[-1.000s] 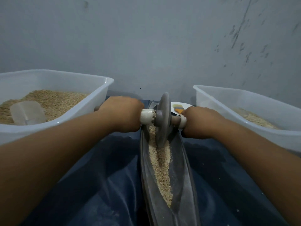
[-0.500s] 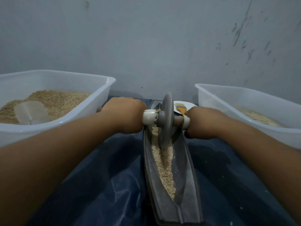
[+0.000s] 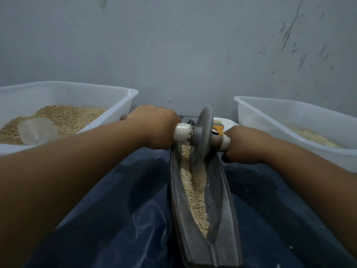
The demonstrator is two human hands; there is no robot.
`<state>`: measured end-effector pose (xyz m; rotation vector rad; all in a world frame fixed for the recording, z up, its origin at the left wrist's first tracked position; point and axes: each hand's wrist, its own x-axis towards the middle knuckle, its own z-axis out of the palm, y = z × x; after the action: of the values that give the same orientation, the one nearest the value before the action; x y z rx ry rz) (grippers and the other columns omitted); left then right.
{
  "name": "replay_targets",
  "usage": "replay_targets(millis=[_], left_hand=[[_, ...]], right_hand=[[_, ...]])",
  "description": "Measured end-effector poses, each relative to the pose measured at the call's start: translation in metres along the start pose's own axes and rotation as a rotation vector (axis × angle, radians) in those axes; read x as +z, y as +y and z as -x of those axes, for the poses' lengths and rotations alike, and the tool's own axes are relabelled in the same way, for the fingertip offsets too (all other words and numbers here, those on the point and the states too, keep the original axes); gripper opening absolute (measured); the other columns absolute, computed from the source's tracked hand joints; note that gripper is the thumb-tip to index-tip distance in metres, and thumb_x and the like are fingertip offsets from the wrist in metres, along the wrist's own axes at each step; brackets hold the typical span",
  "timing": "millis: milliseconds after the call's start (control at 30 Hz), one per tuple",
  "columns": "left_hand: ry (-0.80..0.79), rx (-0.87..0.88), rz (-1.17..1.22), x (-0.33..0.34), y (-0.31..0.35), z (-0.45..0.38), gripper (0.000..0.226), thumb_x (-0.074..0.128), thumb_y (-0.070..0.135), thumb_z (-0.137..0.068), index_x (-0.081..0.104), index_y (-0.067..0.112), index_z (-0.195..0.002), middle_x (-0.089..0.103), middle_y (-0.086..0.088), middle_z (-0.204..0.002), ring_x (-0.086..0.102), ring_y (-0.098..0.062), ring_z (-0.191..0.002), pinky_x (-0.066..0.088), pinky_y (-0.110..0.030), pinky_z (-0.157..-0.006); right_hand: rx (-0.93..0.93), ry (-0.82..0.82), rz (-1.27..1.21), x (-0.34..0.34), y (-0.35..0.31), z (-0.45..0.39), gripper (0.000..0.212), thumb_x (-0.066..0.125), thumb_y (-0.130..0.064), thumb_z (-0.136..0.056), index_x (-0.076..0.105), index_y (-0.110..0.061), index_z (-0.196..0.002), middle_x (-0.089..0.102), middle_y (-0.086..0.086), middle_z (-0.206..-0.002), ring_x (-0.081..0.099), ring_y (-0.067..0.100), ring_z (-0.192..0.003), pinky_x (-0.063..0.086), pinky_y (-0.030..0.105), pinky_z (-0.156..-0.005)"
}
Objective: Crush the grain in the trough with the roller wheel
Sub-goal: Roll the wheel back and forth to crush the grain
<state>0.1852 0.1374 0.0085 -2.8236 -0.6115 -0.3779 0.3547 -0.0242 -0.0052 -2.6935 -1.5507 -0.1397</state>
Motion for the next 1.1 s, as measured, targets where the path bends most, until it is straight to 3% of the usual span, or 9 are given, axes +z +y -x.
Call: replay_targets(millis=[133, 333, 533, 700, 767, 933, 1100], left_hand=[[-0.046, -0.02, 0.032, 0.0, 0.0, -0.005, 0.025, 0.069, 0.034, -0.071, 0.045, 0.032, -0.075, 0.05, 0.011, -0.069, 0.051, -0.014, -0.065, 0.04, -0.029, -0.062], [0.018, 0.03, 0.003, 0.001, 0.001, 0.012, 0.022, 0.07, 0.038, -0.072, 0.048, 0.035, -0.077, 0.054, 0.012, -0.07, 0.055, -0.013, -0.067, 0.042, -0.028, -0.061], [-0.024, -0.04, 0.06, 0.003, -0.001, 0.004, 0.019, 0.068, 0.035, -0.073, 0.052, 0.034, -0.084, 0.06, 0.009, -0.078, 0.057, -0.016, -0.071, 0.043, -0.029, -0.064], [0.011, -0.064, 0.072, 0.014, -0.005, 0.019, 0.019, 0.067, 0.036, -0.072, 0.052, 0.035, -0.083, 0.06, 0.01, -0.08, 0.058, -0.015, -0.073, 0.046, -0.03, -0.064], [0.063, -0.055, 0.045, 0.019, -0.004, 0.024, 0.019, 0.067, 0.038, -0.073, 0.052, 0.035, -0.084, 0.058, 0.01, -0.076, 0.056, -0.012, -0.069, 0.041, -0.028, -0.06], [0.045, -0.073, 0.02, 0.004, 0.003, 0.009, 0.017, 0.065, 0.036, -0.077, 0.052, 0.033, -0.086, 0.051, 0.009, -0.072, 0.054, -0.018, -0.071, 0.042, -0.031, -0.065], [0.123, -0.033, -0.061, 0.0, 0.009, 0.02, 0.022, 0.064, 0.036, -0.079, 0.042, 0.033, -0.079, 0.036, 0.011, -0.063, 0.042, -0.015, -0.06, 0.032, -0.03, -0.06]], right_hand=[[-0.05, 0.086, 0.07, -0.006, -0.006, -0.007, 0.023, 0.07, -0.027, -0.073, 0.047, -0.024, -0.077, 0.053, -0.009, -0.072, 0.046, 0.007, -0.062, 0.036, 0.026, -0.054], [0.0, -0.069, -0.04, -0.001, -0.001, 0.011, 0.021, 0.075, -0.027, -0.07, 0.053, -0.028, -0.072, 0.058, -0.007, -0.07, 0.056, 0.01, -0.063, 0.039, 0.024, -0.051], [-0.02, 0.105, 0.107, -0.009, -0.011, -0.002, 0.02, 0.067, -0.032, -0.074, 0.049, -0.027, -0.08, 0.048, -0.012, -0.07, 0.042, 0.004, -0.059, 0.031, 0.024, -0.051], [-0.043, 0.131, 0.14, -0.009, -0.009, 0.002, 0.023, 0.068, -0.031, -0.065, 0.046, -0.025, -0.07, 0.052, -0.008, -0.063, 0.047, 0.008, -0.055, 0.028, 0.022, -0.046], [-0.055, 0.16, 0.158, -0.004, -0.005, 0.004, 0.02, 0.068, -0.032, -0.063, 0.049, -0.026, -0.07, 0.05, -0.01, -0.062, 0.044, 0.005, -0.054, 0.025, 0.021, -0.045], [-0.032, 0.211, 0.086, -0.002, -0.006, -0.003, 0.018, 0.064, -0.033, -0.071, 0.05, -0.027, -0.081, 0.047, -0.014, -0.068, 0.038, 0.002, -0.057, 0.027, 0.023, -0.049], [0.012, 0.061, 0.054, 0.0, -0.004, 0.009, 0.019, 0.068, -0.034, -0.069, 0.05, -0.029, -0.074, 0.054, -0.012, -0.071, 0.048, 0.006, -0.062, 0.033, 0.024, -0.052]])
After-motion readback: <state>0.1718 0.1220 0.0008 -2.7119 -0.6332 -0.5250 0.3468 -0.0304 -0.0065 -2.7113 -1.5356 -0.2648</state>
